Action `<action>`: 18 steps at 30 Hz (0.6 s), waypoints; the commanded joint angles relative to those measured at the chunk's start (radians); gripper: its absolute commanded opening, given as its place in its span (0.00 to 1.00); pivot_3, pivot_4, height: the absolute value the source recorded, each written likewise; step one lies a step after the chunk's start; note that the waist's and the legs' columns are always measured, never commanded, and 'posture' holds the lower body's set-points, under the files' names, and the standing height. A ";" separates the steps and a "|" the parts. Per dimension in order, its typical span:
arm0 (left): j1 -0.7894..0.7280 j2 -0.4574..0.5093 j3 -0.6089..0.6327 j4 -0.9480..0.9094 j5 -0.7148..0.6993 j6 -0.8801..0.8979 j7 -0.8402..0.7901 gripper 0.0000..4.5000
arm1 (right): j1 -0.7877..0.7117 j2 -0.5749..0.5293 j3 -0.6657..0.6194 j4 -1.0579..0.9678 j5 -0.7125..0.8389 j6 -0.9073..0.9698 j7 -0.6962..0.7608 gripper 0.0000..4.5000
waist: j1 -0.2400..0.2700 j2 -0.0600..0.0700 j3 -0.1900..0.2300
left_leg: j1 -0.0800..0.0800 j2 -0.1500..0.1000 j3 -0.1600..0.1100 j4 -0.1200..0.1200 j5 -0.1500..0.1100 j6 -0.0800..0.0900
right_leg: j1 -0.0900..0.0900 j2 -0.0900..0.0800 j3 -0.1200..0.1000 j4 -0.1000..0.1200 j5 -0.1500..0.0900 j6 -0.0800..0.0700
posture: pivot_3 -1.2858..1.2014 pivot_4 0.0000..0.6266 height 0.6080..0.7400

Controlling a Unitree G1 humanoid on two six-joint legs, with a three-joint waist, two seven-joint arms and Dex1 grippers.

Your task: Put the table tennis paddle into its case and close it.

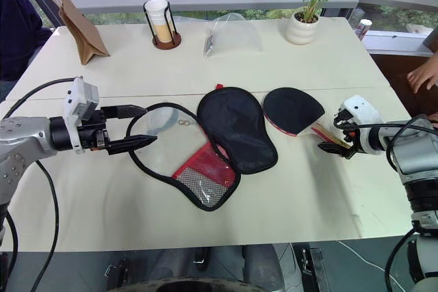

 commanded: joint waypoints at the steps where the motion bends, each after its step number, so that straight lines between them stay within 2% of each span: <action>1: -0.007 0.004 0.004 -0.012 0.012 -0.024 -0.010 1.00 | -0.030 0.015 -0.012 0.032 0.010 -0.004 0.010 0.78 | 0.000 0.000 0.000 | 0.000 0.000 0.000 0.000 0.000 0.000 | 0.000 0.000 0.000 0.000 0.000 0.000 | 0.52 0.24 0.95; 5: -0.004 0.003 0.008 -0.017 0.017 -0.023 -0.013 1.00 | -0.039 0.021 -0.016 0.038 0.021 0.016 0.024 0.34 | 0.001 0.000 0.000 | 0.000 0.000 0.000 0.002 0.000 0.000 | 0.001 0.000 0.000 0.000 0.000 0.000 | 0.52 0.24 0.95; 7: -0.002 0.003 0.009 -0.019 0.018 -0.023 -0.015 1.00 | -0.040 0.018 -0.019 0.021 0.028 0.037 0.029 0.18 | 0.001 0.000 0.000 | 0.000 0.000 0.000 0.003 0.000 0.000 | 0.002 0.000 0.000 0.001 0.000 0.000 | 0.52 0.24 0.95; 13: -0.010 -0.004 -0.002 -0.009 0.024 -0.029 -0.022 1.00 | -0.075 0.006 -0.075 -0.082 0.026 0.114 -0.051 0.18 | 0.002 0.001 0.000 | 0.000 0.000 0.000 0.004 0.000 0.000 | 0.002 0.000 0.000 0.001 0.000 0.000 | 0.52 0.24 0.95; 16: -0.024 -0.013 -0.019 0.003 0.033 -0.035 -0.029 1.00 | -0.096 -0.005 -0.120 -0.221 0.062 0.214 -0.077 0.18 | 0.003 0.003 0.002 | -0.001 0.000 0.000 0.004 0.000 0.000 | 0.000 0.000 0.000 0.001 0.000 0.000 | 0.52 0.24 0.95; 18: -0.043 -0.021 -0.034 0.020 0.041 -0.042 -0.038 1.00 | -0.101 0.011 -0.137 -0.362 0.096 0.344 -0.105 0.18 | 0.003 0.003 0.002 | -0.001 0.000 0.000 0.004 0.000 0.000 | 0.000 0.000 0.000 0.002 0.000 0.000 | 0.52 0.24 0.95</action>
